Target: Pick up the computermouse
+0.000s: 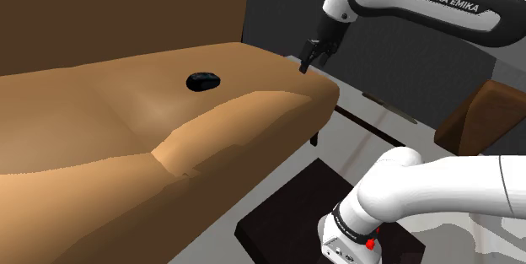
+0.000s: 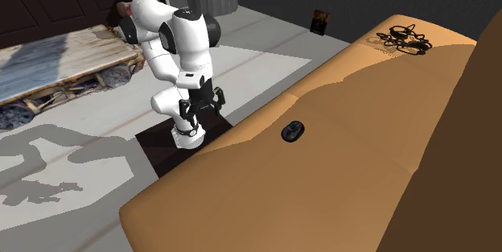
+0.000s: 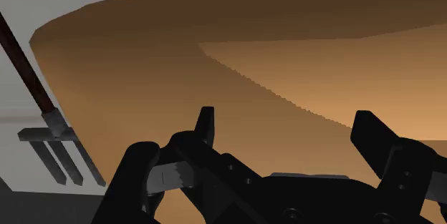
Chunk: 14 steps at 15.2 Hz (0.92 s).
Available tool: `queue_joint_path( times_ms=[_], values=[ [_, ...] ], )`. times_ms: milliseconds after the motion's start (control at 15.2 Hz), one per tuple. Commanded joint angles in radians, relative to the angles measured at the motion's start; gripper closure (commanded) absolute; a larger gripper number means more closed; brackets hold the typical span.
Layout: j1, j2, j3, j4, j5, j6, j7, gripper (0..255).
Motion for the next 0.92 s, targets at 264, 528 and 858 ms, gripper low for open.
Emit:
queue_joint_path(
  times_ms=[264, 528, 858],
  values=[
    [-0.024, 0.06, 0.111, 0.031, 0.082, -0.026, 0.254, 0],
    [-0.051, 0.154, 0.214, 0.096, 0.157, -0.041, 0.505, 0],
    [-0.089, 0.311, 0.326, 0.218, 0.227, -0.043, 0.816, 0]
  ],
)
